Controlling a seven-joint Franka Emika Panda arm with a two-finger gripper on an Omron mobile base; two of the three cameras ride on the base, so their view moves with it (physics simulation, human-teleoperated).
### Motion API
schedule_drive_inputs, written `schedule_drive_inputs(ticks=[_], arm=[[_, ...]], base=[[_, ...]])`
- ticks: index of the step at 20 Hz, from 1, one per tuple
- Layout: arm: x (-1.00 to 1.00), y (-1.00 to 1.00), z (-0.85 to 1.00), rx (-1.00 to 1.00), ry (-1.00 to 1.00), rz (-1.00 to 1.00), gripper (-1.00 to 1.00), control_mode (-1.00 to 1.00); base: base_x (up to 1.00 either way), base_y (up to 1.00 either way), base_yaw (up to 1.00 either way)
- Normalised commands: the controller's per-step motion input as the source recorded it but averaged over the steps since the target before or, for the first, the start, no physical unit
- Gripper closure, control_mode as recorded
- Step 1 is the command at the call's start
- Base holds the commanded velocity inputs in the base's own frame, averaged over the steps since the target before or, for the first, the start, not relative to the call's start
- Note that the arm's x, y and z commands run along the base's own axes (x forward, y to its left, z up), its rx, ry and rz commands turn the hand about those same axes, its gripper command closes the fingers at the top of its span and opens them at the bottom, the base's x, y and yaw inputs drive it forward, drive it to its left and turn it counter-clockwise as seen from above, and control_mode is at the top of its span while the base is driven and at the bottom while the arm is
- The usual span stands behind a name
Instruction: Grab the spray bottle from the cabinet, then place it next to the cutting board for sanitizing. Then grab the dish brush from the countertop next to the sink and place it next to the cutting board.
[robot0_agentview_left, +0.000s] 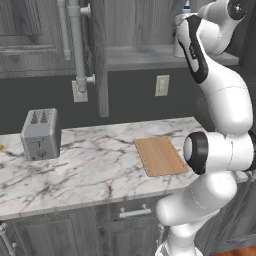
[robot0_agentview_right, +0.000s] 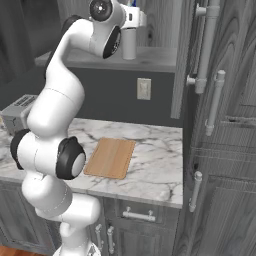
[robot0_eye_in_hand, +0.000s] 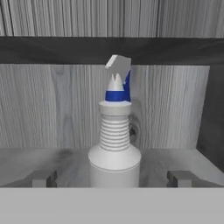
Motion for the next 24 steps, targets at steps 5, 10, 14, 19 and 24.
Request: schedule_drive_inputs(ticks=[5, 10, 14, 19, 24], arm=[[0.03, 0.00, -0.34, 0.00, 0.00, 0.00, -1.00, -1.00], [0.24, 0.00, -0.21, 0.00, 0.00, 0.00, -1.00, -1.00], [0.49, 0.00, -0.07, 0.00, 0.00, 0.00, -1.00, -1.00], [0.40, -0.09, 0.00, 0.00, 0.00, 0.00, -1.00, -1.00], [0.19, -0.14, 0.00, 0.02, 0.00, 0.03, -1.00, -1.00]], base=[[0.00, 0.00, 0.00], [0.00, 0.00, 0.00], [0.00, 0.00, 0.00], [0.00, 0.00, 0.00], [0.00, 0.00, 0.00]])
